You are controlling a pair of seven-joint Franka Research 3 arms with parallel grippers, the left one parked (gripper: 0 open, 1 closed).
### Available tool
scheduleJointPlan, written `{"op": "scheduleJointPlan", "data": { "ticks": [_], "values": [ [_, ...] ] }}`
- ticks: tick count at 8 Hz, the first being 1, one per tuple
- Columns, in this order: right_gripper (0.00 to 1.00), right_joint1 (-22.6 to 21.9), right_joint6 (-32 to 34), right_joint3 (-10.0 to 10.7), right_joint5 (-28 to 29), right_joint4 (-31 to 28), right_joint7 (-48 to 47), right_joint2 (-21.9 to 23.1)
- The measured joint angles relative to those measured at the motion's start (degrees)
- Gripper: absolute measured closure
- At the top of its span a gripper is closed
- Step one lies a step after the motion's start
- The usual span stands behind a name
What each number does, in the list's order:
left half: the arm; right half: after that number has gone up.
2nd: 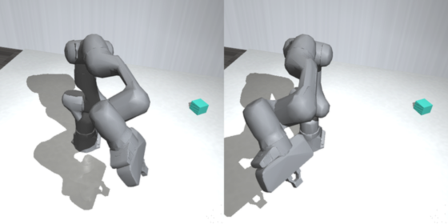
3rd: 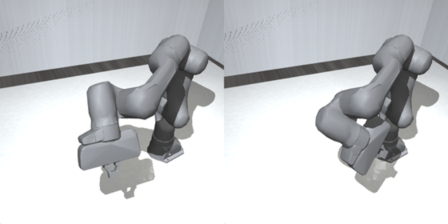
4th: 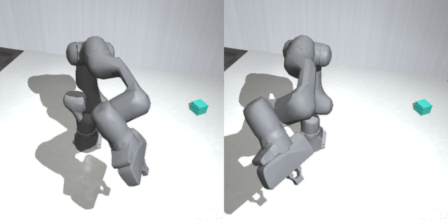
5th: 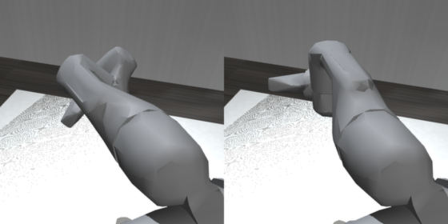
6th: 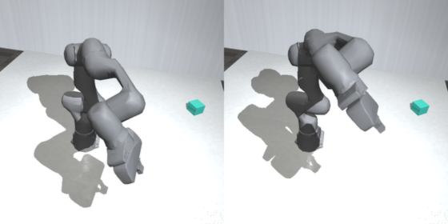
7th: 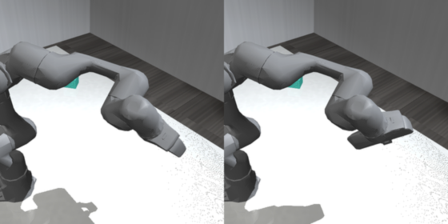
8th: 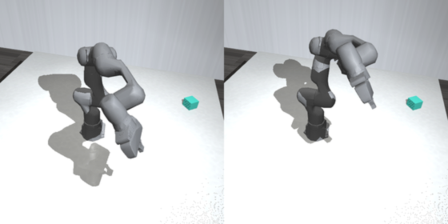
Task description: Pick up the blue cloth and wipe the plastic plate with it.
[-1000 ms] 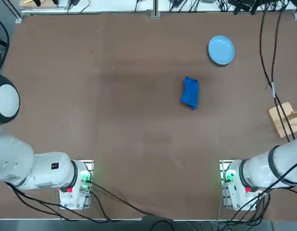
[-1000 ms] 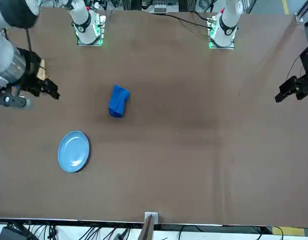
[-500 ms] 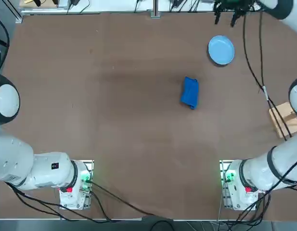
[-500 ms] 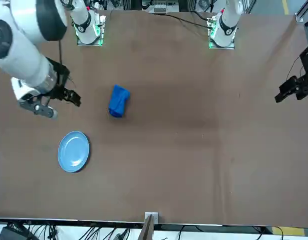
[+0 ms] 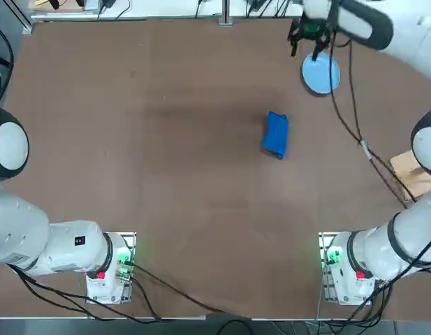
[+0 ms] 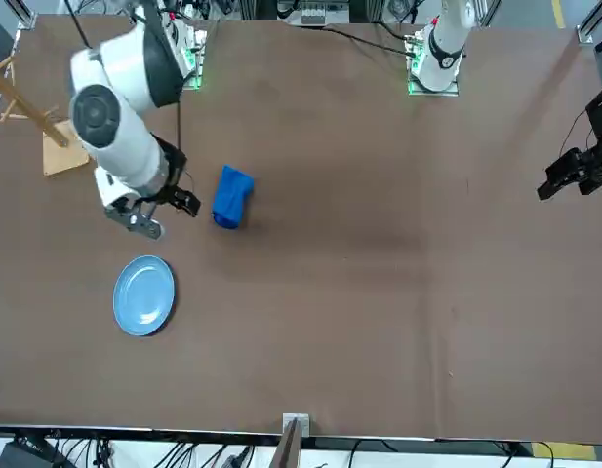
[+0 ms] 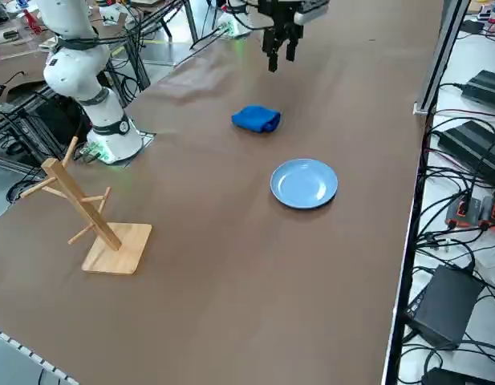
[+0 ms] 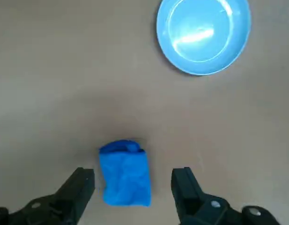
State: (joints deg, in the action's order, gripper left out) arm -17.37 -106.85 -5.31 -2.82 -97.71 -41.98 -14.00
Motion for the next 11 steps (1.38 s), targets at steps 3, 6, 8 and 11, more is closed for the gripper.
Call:
{"op": "scheduleJointPlan", "data": {
  "ticks": [3,6,8,11],
  "values": [
    [0.0,-2.96,-9.09,-0.02,0.0,-7.35,-1.14,0.27],
    [0.0,-6.14,-16.4,-0.18,-0.03,-14.57,-1.98,1.22],
    [0.0,-8.99,-17.98,-0.27,-0.07,-18.11,-2.18,1.8],
    [0.0,-10.71,-27.43,-0.31,-0.37,-27.74,-2.07,4.81]
  ]
}}
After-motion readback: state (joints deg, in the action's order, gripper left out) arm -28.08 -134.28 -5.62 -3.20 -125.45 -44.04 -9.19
